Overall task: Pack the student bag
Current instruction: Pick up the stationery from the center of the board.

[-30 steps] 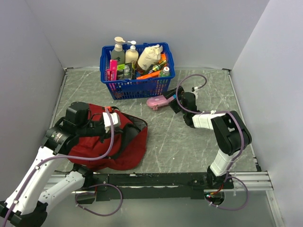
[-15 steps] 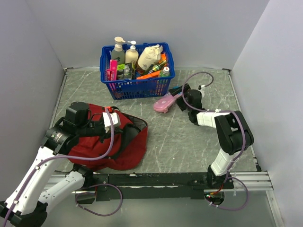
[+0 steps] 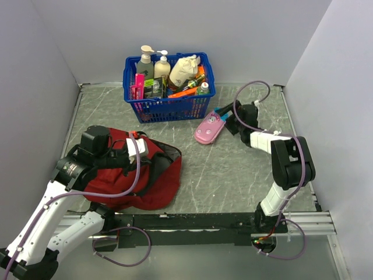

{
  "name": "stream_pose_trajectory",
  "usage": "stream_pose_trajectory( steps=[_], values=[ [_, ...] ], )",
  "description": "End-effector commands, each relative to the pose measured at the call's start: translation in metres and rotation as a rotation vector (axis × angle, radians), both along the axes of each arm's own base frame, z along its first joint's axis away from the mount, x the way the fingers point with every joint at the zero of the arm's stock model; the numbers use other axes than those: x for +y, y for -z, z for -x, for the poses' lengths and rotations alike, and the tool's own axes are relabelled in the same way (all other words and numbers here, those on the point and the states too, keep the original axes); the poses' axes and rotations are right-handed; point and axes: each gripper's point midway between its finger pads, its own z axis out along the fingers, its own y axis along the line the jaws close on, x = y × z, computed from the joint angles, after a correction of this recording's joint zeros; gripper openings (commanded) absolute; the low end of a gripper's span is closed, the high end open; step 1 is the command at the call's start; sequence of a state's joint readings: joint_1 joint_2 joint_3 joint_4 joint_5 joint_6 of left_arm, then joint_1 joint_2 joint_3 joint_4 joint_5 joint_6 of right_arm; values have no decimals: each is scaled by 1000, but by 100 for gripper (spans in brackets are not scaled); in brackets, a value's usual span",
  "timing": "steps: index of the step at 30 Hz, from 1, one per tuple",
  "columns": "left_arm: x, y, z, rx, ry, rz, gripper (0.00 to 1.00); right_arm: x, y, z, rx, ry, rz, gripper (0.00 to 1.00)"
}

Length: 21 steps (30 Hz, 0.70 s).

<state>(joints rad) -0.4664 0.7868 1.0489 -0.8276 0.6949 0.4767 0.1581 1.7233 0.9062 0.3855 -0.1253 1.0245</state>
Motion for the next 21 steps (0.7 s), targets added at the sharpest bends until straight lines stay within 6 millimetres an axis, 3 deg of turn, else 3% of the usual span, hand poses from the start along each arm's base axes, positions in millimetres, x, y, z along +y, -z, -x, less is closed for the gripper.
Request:
stream_pose_trajectory(
  steps=[1, 6, 8, 9, 16, 19, 21],
  values=[
    [-10, -17, 2, -46, 53, 74, 1, -10, 20, 34, 90, 8, 22, 100],
    [-12, -20, 2, -47, 59, 81, 1, 0, 45, 35, 170, 7, -35, 100],
    [-12, -21, 2, -48, 59, 78, 1, 6, 44, 26, 179, 17, -52, 100],
    [-12, -22, 3, -50, 61, 80, 1, 9, 56, 26, 220, 26, -32, 100],
    [-10, -25, 4, -52, 58, 78, 1, 37, 59, -1, 230, 66, -69, 100],
    [-10, -27, 5, -56, 58, 81, 1, 42, 70, -3, 234, 60, -112, 100],
    [-9, -28, 7, -60, 57, 85, 1, 46, 65, -11, 177, 60, -150, 100]
  ],
)
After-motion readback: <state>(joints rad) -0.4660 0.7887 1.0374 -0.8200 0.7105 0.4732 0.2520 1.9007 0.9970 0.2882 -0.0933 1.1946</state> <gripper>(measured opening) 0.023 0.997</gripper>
